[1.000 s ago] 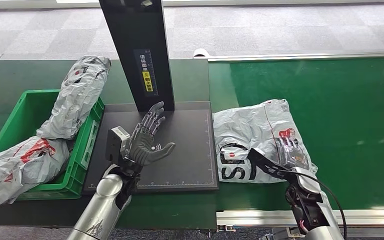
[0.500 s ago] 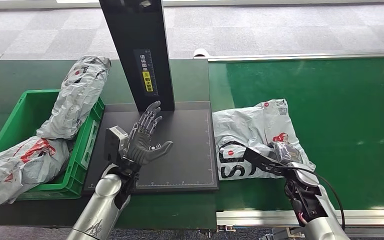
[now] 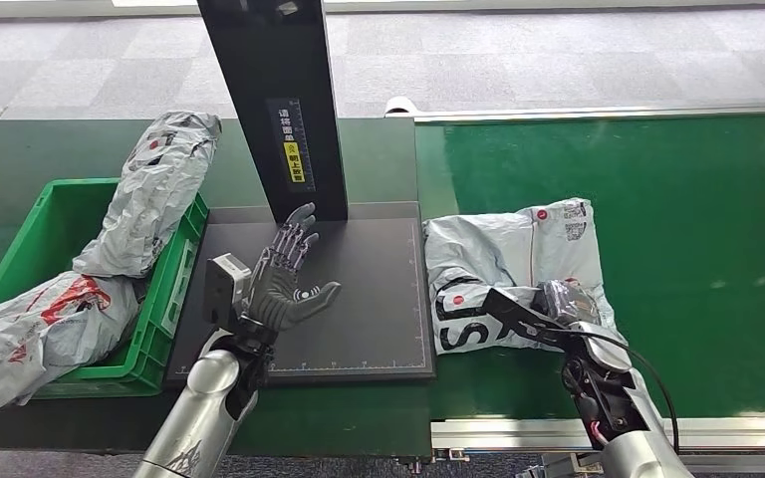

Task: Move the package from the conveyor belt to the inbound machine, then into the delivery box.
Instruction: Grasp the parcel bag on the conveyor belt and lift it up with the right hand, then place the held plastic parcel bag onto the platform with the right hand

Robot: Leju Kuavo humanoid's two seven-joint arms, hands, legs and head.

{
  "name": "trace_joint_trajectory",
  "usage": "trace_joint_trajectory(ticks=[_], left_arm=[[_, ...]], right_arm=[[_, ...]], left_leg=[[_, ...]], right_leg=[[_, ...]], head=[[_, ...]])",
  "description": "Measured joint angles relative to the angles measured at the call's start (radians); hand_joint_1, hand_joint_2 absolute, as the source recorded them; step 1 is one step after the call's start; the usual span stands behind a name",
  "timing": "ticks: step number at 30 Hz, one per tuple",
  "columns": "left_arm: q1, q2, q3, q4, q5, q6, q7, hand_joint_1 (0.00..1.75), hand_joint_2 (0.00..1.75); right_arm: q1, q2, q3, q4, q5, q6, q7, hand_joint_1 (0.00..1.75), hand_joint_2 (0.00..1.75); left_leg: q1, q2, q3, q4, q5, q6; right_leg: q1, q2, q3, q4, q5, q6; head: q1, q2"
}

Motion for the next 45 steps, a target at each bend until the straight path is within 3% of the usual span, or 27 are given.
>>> trace_joint_trajectory(ticks=[4, 9, 18, 23, 30, 37, 45], left_arm=[[0.005, 0.000, 0.001, -0.006, 0.000, 0.002, 0.001, 0.00, 1.75], [0.017, -0.001, 0.002, -0.021, -0.004, 0.005, 0.003, 0.00, 1.75], [0.021, -0.014, 0.001, -0.027, -0.012, -0.007, 0.002, 0.00, 1.75], [0.009, -0.021, -0.006, -0.012, -0.004, -0.007, -0.007, 0.00, 1.75], [-0.008, -0.029, -0.023, 0.014, 0.006, 0.001, -0.017, 0.00, 1.75], [-0.015, -0.028, -0.032, 0.023, 0.020, 0.014, -0.022, 0.00, 1.75], [-0.025, -0.021, -0.032, 0.027, 0.023, 0.002, -0.023, 0.00, 1.75]], right_arm=[[0.005, 0.004, 0.000, -0.004, -0.016, -0.030, 0.012, 1.75, 1.75], [0.036, 0.022, -0.010, -0.074, -0.068, -0.172, -0.027, 1.75, 1.75], [0.159, 0.062, -0.075, -0.354, -0.257, -0.502, -0.218, 1.75, 1.75], [0.207, 0.076, -0.111, -0.453, -0.380, -0.598, -0.328, 1.75, 1.75], [0.239, 0.126, -0.199, -0.552, -0.462, -0.605, -0.477, 1.75, 1.75], [0.253, 0.121, -0.117, -0.568, -0.427, -0.544, -0.434, 1.75, 1.75], [0.272, 0.078, 0.078, -0.566, -0.239, -0.322, -0.340, 1.75, 1.75]], left_leg=[[0.000, 0.000, 0.000, 0.000, 0.000, 0.000], [0.000, 0.000, 0.000, 0.000, 0.000, 0.000], [0.000, 0.000, 0.000, 0.000, 0.000, 0.000], [0.000, 0.001, 0.000, 0.000, 0.000, 0.000], [0.000, 0.001, 0.000, 0.000, 0.000, 0.000], [0.000, 0.001, 0.000, 0.000, 0.000, 0.000], [0.000, 0.001, 0.000, 0.000, 0.000, 0.000]], right_leg=[[0.000, 0.000, 0.000, 0.000, 0.000, 0.000], [0.000, 0.000, 0.000, 0.000, 0.000, 0.000], [0.000, 0.000, -0.001, 0.000, 0.000, 0.000], [0.000, 0.000, -0.001, 0.000, 0.000, 0.000], [0.000, 0.000, -0.001, 0.000, 0.000, 0.000], [0.000, 0.000, -0.001, 0.000, 0.000, 0.000], [0.000, 0.000, -0.001, 0.000, 0.000, 0.000]], head=[[0.000, 0.000], [0.000, 0.000], [0.000, 0.000], [0.000, 0.000], [0.000, 0.000], [0.000, 0.000], [0.000, 0.000]])
